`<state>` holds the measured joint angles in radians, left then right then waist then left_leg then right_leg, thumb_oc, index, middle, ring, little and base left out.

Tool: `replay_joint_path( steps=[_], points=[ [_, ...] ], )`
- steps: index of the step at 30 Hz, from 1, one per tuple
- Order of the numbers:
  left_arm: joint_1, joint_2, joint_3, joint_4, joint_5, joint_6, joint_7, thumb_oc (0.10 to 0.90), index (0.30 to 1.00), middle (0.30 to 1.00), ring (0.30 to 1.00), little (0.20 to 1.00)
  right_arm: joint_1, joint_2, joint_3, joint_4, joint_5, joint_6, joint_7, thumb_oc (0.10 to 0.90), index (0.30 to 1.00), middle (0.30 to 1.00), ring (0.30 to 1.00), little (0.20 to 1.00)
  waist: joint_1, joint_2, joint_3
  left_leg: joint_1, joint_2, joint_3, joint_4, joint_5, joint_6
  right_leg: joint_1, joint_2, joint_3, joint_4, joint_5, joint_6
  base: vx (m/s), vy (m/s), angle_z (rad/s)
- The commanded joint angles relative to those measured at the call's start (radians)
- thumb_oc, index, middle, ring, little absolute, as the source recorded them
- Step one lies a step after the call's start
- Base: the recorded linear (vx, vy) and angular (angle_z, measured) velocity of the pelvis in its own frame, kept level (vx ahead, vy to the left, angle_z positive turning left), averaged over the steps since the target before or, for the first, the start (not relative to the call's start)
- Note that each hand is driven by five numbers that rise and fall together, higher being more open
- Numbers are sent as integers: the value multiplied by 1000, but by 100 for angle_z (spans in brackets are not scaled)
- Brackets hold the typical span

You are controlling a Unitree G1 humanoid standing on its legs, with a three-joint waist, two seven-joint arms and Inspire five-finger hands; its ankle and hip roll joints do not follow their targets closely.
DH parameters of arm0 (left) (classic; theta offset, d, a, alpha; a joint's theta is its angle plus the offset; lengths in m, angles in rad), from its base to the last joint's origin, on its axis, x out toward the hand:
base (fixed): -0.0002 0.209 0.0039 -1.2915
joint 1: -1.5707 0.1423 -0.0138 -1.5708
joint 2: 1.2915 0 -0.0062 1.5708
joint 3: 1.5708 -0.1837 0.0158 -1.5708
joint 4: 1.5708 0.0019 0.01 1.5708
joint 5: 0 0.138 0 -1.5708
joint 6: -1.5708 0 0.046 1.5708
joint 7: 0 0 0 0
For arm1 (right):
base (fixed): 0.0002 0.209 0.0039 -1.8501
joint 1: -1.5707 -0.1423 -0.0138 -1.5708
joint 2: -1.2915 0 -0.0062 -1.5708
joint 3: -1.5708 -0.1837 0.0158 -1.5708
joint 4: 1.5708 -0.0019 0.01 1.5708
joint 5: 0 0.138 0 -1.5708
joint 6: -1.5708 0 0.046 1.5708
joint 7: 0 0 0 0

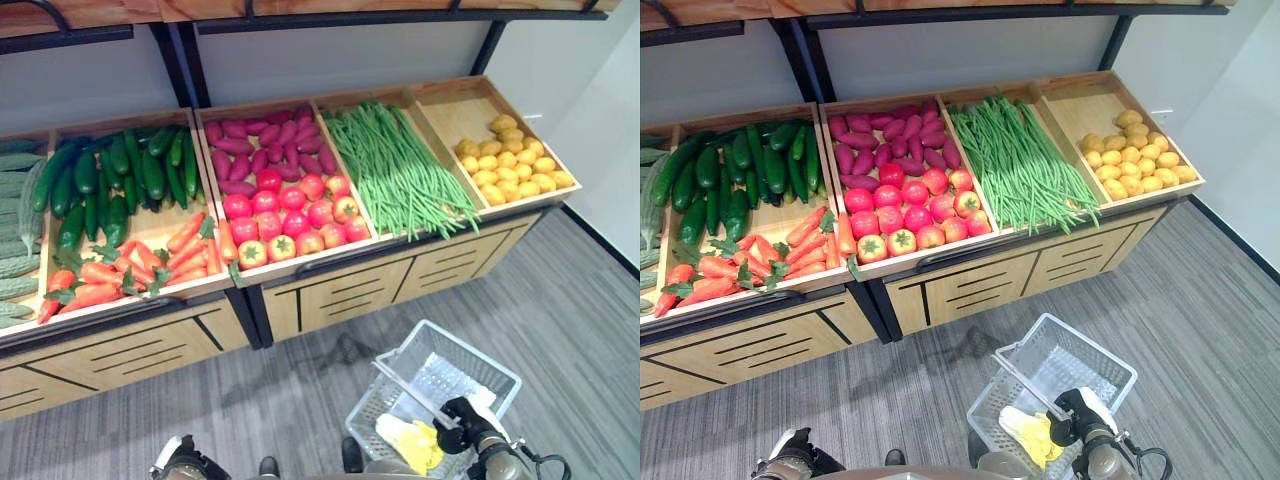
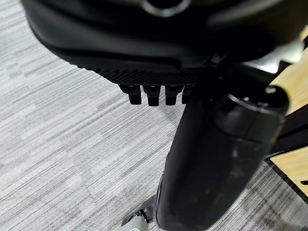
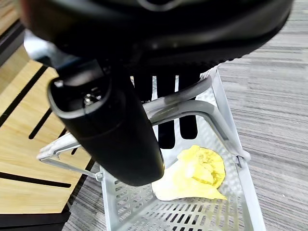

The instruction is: Get the vegetables into the basket

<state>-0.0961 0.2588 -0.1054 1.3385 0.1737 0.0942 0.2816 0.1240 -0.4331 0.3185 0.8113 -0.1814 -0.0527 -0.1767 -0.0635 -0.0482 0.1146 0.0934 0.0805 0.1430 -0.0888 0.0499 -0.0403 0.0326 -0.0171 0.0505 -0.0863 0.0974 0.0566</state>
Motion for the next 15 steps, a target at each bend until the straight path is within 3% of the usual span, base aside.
replay_joint_path(
  steps=[1, 3, 4, 7, 8, 11, 15],
  points=[
    [-43, 73, 4, 58, -19, -6, 48, 900, 1000, 1000, 1000, 1000, -18, -25, -7, -67, -4, -76, -47, 400, 300, 300, 300, 300, 6, -59, -59, -33, 46, -10, 1, -10, -43, -43, -106, 0, 0, 13, 94, 0, 0, 0],
    [-46, 79, 1, 53, -20, -11, 55, 900, 1000, 1000, 1000, 1000, -23, -26, -8, -43, -12, -79, -58, 400, 300, 300, 300, 300, 9, -58, -57, -35, 46, -12, 1, -10, -43, -42, -108, -3, -1, 13, 95, 0, 0, 0],
    [37, 65, 12, 71, -15, -21, 82, 900, 1000, 1000, 1000, 1000, -36, -18, -32, -4, -6, -93, -96, 400, 300, 300, 300, 300, 42, -60, -39, -48, 39, -39, 1, -4, -39, -39, -113, -21, 1, 13, 94, -29, -2, 4],
    [0, 62, -22, 44, -5, -30, 85, 900, 1000, 1000, 1000, 1000, -35, -18, -26, 36, -12, -92, -95, 400, 300, 300, 300, 300, 37, -56, -36, -54, 36, -46, 1, -2, -36, -40, -116, -26, 6, 12, 95, 2, 7, 26],
    [10, 76, -17, 23, -50, -85, 77, 900, 1000, 1000, 1000, 1000, -46, 2, -34, 111, -17, -100, -127, 400, 300, 300, 300, 300, 51, -60, -29, -61, 33, -64, 1, 0, -35, -41, -119, -38, 11, 7, 95, 9, -11, 54],
    [-3, 57, -38, 25, -43, -69, 117, 900, 1000, 1000, 1000, 1000, -52, 20, -24, 169, -13, -94, -137, 400, 300, 300, 300, 300, 53, -63, -27, -66, 30, -73, 1, 1, -34, -40, -119, -43, 15, 4, 93, 5, -8, 29],
    [-1, 91, -36, -28, -80, -109, 156, 900, 1000, 1000, 1000, 1000, -80, 36, -32, 244, -8, -113, -173, 400, 300, 300, 300, 300, 76, -56, -10, -85, 29, -112, 1, 8, -33, -41, -123, -68, 21, -5, 90, 2, -11, 26]
  ],
)
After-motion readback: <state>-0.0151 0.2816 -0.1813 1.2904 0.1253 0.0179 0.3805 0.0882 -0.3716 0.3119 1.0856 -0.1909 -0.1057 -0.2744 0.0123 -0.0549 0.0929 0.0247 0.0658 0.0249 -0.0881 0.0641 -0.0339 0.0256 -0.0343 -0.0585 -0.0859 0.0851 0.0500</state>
